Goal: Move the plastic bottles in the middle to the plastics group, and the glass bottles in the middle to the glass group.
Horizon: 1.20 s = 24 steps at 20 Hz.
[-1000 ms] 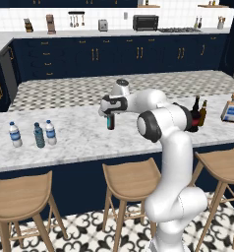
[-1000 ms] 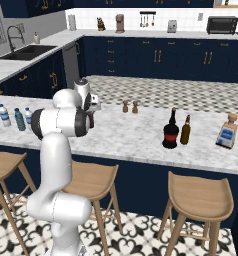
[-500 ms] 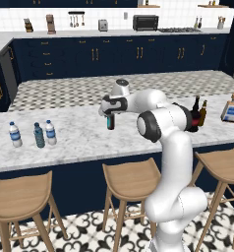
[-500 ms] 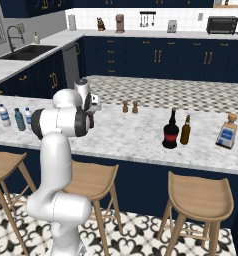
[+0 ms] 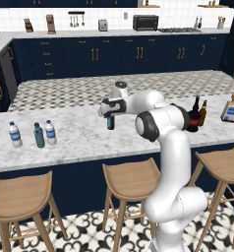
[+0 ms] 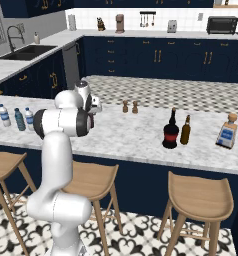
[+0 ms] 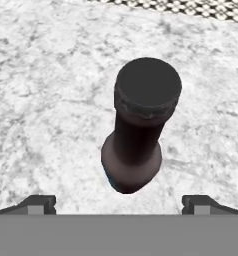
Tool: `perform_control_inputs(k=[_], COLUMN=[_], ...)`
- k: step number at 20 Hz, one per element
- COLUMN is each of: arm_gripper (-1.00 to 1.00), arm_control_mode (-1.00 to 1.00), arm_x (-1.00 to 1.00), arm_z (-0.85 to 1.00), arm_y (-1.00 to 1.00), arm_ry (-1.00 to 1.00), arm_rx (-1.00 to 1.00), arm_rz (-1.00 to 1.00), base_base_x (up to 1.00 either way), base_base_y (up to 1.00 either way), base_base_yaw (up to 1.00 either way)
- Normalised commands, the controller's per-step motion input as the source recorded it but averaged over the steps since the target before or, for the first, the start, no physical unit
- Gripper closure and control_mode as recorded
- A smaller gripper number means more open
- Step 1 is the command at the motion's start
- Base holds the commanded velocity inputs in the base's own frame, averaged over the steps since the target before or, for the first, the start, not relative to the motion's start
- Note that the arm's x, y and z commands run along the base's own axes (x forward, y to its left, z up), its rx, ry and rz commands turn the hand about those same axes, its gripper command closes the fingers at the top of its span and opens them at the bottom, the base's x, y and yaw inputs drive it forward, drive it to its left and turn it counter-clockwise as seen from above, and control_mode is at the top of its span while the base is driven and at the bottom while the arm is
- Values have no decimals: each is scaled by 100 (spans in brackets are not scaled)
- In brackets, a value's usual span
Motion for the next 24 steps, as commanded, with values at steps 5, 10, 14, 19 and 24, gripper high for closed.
perform_control_inputs(k=[5, 10, 14, 19, 24], arm_gripper=[-100, -100, -100, -100, -100], arm_control_mode=[-100, -100, -100, -100, -100], arm_x=[27, 4, 0, 0, 1], arm_z=[0, 0, -1, -17, -17], arm_y=[0, 0, 0, 0, 0], arm_ry=[0, 0, 0, -6, -6], arm_rx=[0, 0, 0, 0, 0], arm_rz=[0, 0, 0, 0, 0], base_base_x=[0, 0, 0, 0, 0], base_base_y=[0, 0, 0, 0, 0], base_base_yaw=[0, 0, 0, 0, 0])
